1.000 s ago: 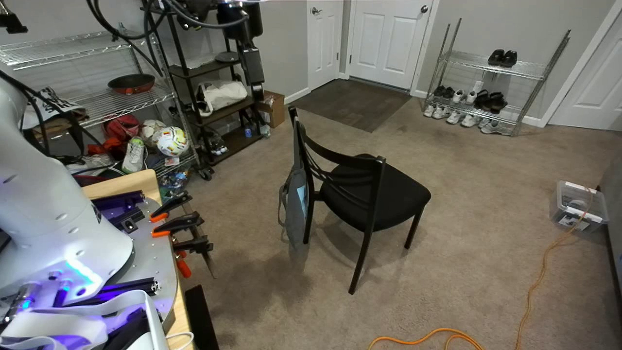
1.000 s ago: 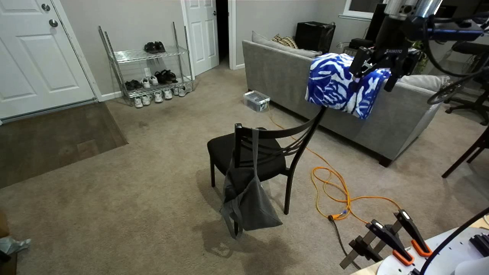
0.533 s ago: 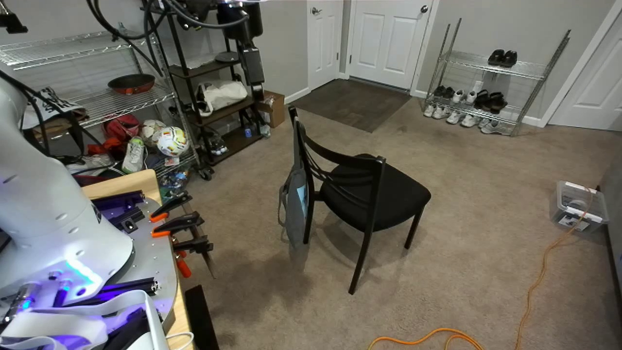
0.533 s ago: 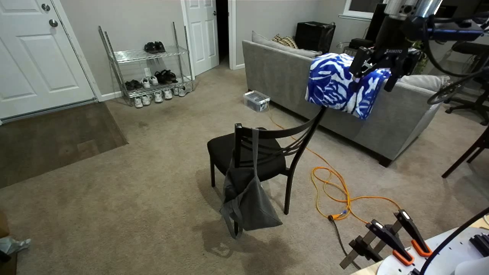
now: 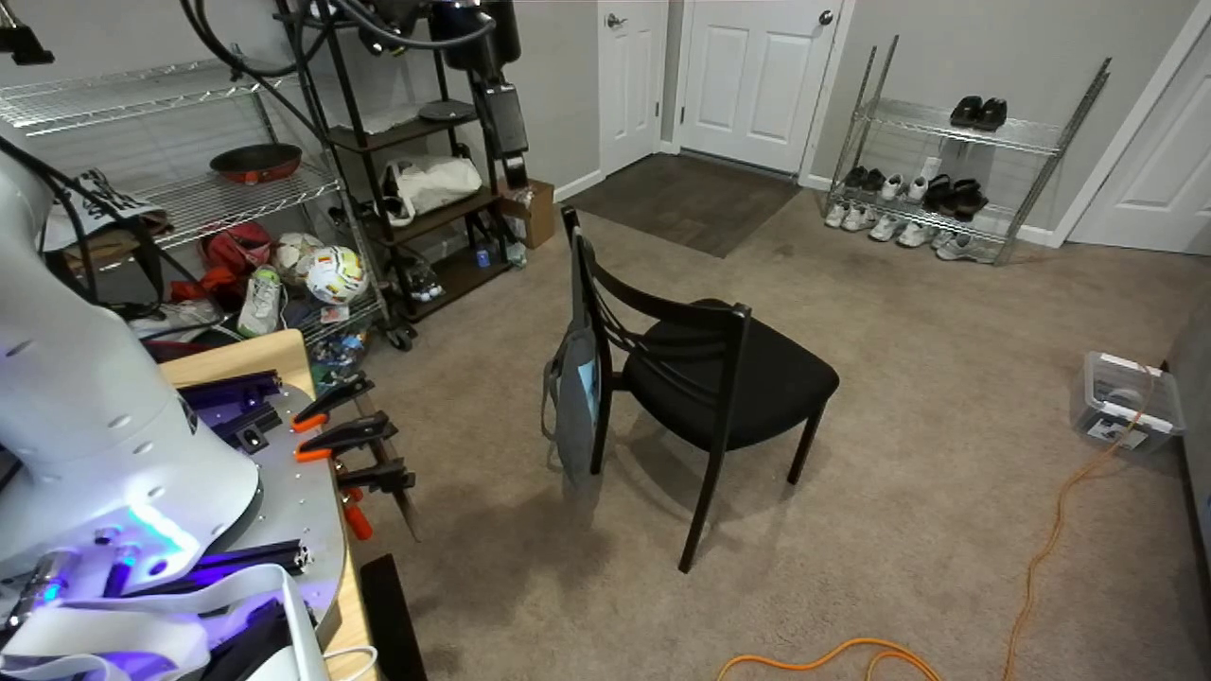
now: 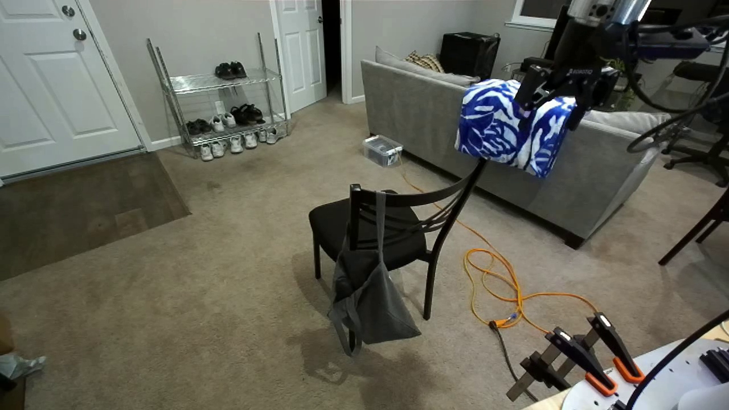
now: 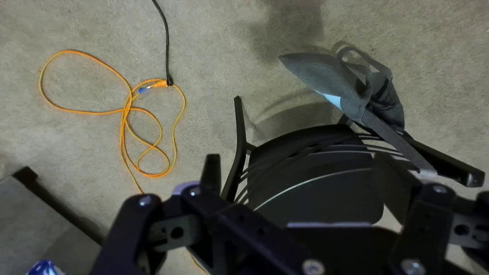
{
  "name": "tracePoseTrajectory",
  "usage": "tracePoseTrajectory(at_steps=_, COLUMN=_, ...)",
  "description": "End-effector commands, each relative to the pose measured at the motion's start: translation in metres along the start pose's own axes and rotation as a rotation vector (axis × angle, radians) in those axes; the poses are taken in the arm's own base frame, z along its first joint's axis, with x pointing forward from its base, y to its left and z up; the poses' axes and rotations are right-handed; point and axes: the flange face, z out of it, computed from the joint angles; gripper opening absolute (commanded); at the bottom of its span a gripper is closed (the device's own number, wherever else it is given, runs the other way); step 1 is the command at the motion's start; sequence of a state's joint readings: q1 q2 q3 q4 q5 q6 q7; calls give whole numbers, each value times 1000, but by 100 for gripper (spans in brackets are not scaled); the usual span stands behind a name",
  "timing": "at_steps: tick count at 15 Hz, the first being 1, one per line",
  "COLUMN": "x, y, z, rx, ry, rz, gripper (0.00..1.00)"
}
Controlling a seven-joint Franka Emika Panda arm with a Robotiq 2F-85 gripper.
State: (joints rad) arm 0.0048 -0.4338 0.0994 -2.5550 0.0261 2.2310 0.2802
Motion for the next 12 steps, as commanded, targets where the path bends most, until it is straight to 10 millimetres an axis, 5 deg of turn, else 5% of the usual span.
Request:
tracePoseTrajectory(at_steps=1, x=32, y=-31, z=1, rx=-30, ry=53, rz=-106, gripper=100)
tracePoseTrajectory(at_steps=6, x=46, y=-127, z=20, rx=-42, ry=54, rz=-360, gripper=100)
tracePoseTrajectory(at_steps=9, x=37, y=-184, z=53, rx=-93, ry=24, rz=-517, gripper=100)
tracePoseTrajectory(at_steps=12, x=36, y=-217, z=93, rx=-161, ry=-15, rz=-662, gripper=100)
